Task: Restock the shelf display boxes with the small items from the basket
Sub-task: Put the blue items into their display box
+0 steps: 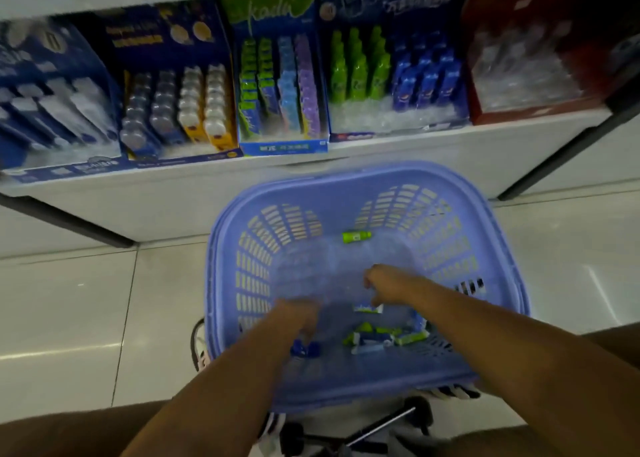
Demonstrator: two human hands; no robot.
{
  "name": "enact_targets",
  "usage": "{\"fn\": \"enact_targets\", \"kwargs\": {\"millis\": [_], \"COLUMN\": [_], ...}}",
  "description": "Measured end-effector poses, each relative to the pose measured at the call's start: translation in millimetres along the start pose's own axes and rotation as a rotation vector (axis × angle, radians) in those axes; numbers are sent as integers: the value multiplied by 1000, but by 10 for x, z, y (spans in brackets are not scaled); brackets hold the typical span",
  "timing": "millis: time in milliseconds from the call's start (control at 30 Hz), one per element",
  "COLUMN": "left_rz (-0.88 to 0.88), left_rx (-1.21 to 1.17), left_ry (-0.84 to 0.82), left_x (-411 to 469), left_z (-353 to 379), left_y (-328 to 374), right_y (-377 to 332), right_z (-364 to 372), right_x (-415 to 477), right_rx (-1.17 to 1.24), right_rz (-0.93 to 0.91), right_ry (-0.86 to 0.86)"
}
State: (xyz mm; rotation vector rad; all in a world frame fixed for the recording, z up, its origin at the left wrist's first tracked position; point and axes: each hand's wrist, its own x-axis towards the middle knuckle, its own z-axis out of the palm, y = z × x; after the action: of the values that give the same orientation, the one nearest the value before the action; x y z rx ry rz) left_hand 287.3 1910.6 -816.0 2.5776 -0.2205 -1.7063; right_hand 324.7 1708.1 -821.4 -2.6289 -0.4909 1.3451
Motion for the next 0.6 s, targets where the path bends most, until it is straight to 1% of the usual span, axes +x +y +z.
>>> {"fn": "enact_targets", "kwargs": {"millis": [100, 200, 267, 333, 400, 500, 600], "left_rz": [71, 41, 100, 140, 156, 165, 136], "left_rx": [109, 193, 219, 266, 279, 226, 65], "left_ry": [10, -16, 38, 61, 51, 15, 9], "left_x": [104, 194, 249, 283, 316, 330, 292], "left_z": [108, 235, 355, 438, 456, 395, 256], "left_y": [13, -75, -118, -157, -168, -153, -136], "right_y": [-25, -13, -5, -1, 21, 49, 48], "right_z": [116, 218, 271, 303, 326, 319, 201], "right_x": [136, 233, 273, 305, 325, 316, 282], "right_rx": [-89, -204, -262, -282, -283, -187, 54], "right_rz": [-67, -113, -122, -125, -135, -87, -14], "right_ry": [19, 14, 18, 17, 27, 40, 59]}}
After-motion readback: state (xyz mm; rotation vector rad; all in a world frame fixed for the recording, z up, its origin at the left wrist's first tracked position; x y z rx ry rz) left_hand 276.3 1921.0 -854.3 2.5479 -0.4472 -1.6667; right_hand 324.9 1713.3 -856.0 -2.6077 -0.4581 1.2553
